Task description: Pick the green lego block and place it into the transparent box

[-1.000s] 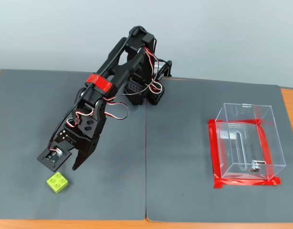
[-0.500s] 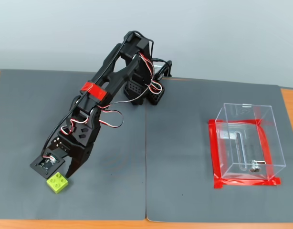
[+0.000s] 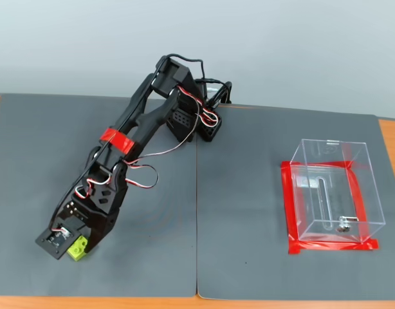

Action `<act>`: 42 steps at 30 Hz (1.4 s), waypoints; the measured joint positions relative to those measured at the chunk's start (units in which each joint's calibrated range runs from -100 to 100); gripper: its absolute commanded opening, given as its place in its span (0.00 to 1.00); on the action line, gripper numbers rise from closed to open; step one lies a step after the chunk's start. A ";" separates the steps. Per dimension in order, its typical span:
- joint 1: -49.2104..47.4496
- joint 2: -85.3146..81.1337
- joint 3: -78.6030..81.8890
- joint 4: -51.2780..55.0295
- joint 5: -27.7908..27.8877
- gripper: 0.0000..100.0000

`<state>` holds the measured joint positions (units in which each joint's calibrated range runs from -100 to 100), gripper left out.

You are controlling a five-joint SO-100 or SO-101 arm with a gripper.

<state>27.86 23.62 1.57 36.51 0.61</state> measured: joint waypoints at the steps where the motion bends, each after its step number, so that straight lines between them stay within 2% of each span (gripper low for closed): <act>1: 0.00 0.34 0.00 0.00 -0.15 0.35; 26: 0.00 3.74 0.00 0.00 -0.29 0.35; 29: 0.00 3.74 0.00 0.00 -0.29 0.24; 33: 0.00 3.74 0.00 0.00 -0.29 0.16; 42: 0.00 3.74 0.00 0.00 -0.29 0.14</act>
<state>27.86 27.36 1.57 36.51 0.32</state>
